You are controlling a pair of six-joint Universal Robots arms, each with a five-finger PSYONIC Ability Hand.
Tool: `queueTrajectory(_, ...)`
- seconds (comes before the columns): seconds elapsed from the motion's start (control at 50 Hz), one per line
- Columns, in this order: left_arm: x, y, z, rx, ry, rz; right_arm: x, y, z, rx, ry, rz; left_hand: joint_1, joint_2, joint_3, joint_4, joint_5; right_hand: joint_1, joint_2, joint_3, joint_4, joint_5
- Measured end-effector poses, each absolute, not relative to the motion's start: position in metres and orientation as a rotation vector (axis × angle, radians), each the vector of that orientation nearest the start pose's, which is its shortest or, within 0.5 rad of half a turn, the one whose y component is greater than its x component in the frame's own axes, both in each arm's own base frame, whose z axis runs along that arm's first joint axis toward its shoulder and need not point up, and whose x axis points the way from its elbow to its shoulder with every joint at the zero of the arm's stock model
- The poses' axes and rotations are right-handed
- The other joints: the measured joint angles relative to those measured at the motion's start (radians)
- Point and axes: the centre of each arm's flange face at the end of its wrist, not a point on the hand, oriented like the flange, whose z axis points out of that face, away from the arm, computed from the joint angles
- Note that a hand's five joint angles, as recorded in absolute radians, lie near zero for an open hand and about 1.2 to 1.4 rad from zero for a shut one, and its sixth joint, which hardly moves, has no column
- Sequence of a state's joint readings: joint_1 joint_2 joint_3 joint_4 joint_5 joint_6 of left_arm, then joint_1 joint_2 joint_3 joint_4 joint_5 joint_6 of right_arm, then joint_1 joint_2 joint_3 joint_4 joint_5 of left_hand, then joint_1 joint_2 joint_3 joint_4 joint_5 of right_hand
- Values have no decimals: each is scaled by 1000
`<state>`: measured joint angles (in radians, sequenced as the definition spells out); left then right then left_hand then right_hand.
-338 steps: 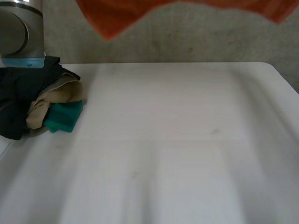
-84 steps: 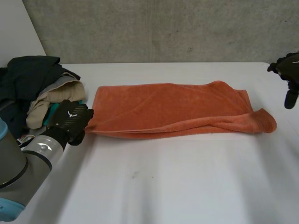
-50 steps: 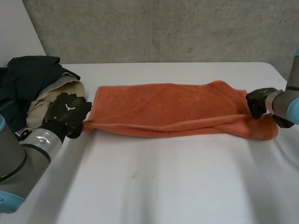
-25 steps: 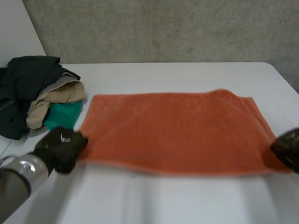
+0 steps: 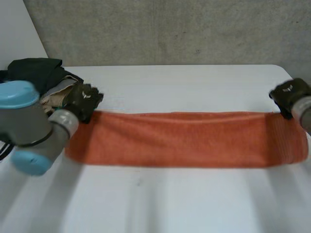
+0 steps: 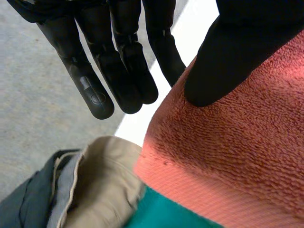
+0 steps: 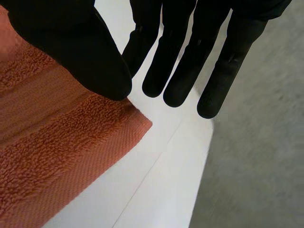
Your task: Fold the laundry.
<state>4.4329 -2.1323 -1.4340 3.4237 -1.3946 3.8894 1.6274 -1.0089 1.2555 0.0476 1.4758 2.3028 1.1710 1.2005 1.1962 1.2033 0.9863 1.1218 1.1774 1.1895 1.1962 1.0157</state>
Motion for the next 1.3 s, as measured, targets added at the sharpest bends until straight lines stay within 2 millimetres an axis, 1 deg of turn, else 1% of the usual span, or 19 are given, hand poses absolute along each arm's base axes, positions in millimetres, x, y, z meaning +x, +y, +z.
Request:
queueTrajectory(0.12,-276,-386,156,1162,1835,-1973,181,-429,184,-1335,2466,-2173,0,0,0,0,0,0,0,0,0,0)
queueTrajectory(0.2,-284,-400,146,1127,1821,-1974,185,-448,172,-1324,2458,-2222,-14,-8,-8,-8,-7,-19,-19,-20,-21,-21)
queueTrajectory(0.22,-287,-404,142,1120,1818,-1974,186,-454,168,-1317,2462,-2238,-270,-244,-242,-247,-229,-127,-154,-157,-159,-157)
queueTrajectory(0.24,-288,-405,140,1119,1817,-1975,186,-458,164,-1310,2467,-2251,-372,-354,-328,-337,-316,-306,-317,-314,-315,-317)
queueTrajectory(0.3,-296,-406,132,1128,1815,-1981,186,-469,155,-1271,2505,-2286,-889,-827,-814,-821,-787,-803,-844,-833,-836,-848)
queueTrajectory(0.32,-299,-404,131,1137,1817,-1984,186,-470,154,-1256,2522,-2292,-969,-932,-920,-935,-887,-876,-926,-918,-920,-923)
queueTrajectory(0.42,-314,-388,134,1169,1830,-2022,183,-467,151,-1169,2600,-2272,-981,-988,-977,-997,-936,-898,-964,-978,-981,-968)
queueTrajectory(0.46,-317,-378,148,1155,1850,-2059,180,-451,163,-1109,2617,-2227,-981,-988,-977,-997,-936,-898,-964,-978,-981,-968)
queueTrajectory(0.5,-315,-371,159,1135,1870,-2084,177,-435,178,-1092,2600,-2189,-981,-988,-977,-997,-937,-898,-964,-978,-981,-968)
queueTrajectory(0.54,-309,-360,174,1100,1909,-2112,167,-409,193,-1082,2587,-2104,-981,-988,-977,-997,-937,-898,-964,-978,-981,-968)
queueTrajectory(0.58,-303,-352,181,1078,1938,-2120,158,-392,195,-1076,2594,-2028,-981,-988,-976,-997,-937,-895,-961,-975,-978,-965)
queueTrajectory(0.7,-283,-329,187,1057,2020,-2102,129,-350,173,-1022,2658,-1742,-981,-988,-977,-997,-936,-777,-831,-841,-848,-834)
queueTrajectory(0.78,-278,-317,182,1084,2045,-2091,116,-340,155,-979,2682,-1664,-981,-988,-977,-997,-937,-755,-821,-814,-822,-801)
queueTrajectory(0.9,-278,-310,176,1111,2044,-2100,104,-347,141,-951,2679,-1728,-981,-988,-977,-997,-937,-630,-692,-698,-703,-690)
queueTrajectory(0.98,-278,-309,177,1111,2033,-2112,99,-359,130,-949,2667,-1808,-981,-988,-977,-997,-937,-107,-158,-184,-190,-189)
queueTrajectory(1.02,-279,-308,179,1108,2025,-2121,96,-364,127,-944,2678,-1836,-981,-988,-977,-997,-936,-9,-13,-38,-44,-59)
queueTrajectory(1.16,-277,-304,192,1089,2000,-2154,68,-378,131,-850,2803,-1928,-981,-988,-977,-997,-937,-9,3,-4,-1,-49)
queueTrajectory(1.22,-274,-299,199,1081,1990,-2169,40,-388,139,-800,2901,-1983,-981,-988,-977,-997,-936,-9,3,-4,-1,-49)
queueTrajectory(1.3,-271,-293,205,1073,1986,-2178,9,-398,150,-858,3005,-2045,-981,-988,-977,-997,-937,-9,3,-4,0,-49)
